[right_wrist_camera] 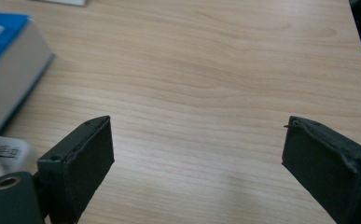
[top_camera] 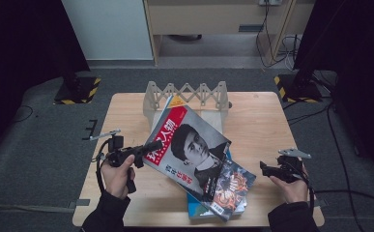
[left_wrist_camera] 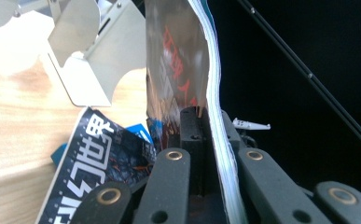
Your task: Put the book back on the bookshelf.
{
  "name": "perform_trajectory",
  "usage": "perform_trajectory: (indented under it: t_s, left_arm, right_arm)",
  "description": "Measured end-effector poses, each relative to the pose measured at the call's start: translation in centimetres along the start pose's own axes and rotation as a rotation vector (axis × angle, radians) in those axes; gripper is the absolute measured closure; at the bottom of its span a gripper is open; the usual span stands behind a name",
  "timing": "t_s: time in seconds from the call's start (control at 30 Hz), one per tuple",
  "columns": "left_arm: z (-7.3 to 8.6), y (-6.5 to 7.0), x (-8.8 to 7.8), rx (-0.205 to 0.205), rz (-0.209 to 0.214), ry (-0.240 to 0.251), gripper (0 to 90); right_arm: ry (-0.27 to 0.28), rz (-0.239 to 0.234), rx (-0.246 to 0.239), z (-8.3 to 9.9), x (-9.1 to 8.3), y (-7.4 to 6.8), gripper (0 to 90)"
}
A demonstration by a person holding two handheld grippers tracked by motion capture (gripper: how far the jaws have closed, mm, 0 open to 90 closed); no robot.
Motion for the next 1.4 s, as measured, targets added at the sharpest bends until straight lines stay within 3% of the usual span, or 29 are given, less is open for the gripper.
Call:
perform_trajectory:
  t_s: [0.23,0.6,0.77,0.9,1.17,1.4]
  left_arm:
    - [-1.2,0.4,-0.9,0.006,0.015,0.046,85.8]
    - [-3.9,1.3,-2.7,0.094,-0.012,0.126,85.8]
    - [-5.1,1.3,-3.2,0.106,-0.001,0.182,85.7]
    - [-6.1,1.2,-3.5,0.109,-0.002,0.211,85.8]
    - [-7.3,1.4,-4.0,0.123,-0.044,0.234,85.9]
    - [-8.6,1.4,-4.8,0.129,-0.086,0.256,86.0]
  right_arm:
    - [-0.041,0.017,0.008,0.6,0.7,0.9,9.0]
    - [-0.119,0.015,-0.028,1.7,1.9,0.9,8.6]
    - [-0.151,0.005,-0.062,2.0,2.5,0.6,8.3]
    - [-0.149,0.002,-0.059,2.0,2.7,0.6,6.9]
    - [-0.102,-0.012,-0.046,2.2,3.0,0.4,5.4]
    - [-0.092,-0.013,-0.048,2.2,3.0,0.4,5.0]
Point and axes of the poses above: each handheld gripper's, and its own axes: x roughly forward along the jaws, z roughly out of its underside, y roughly to its right, the point moved 4 cm from there along x, roughly forward along the jaws, and after that the axes turned 11 degrees about z, right-handed, at the moved point
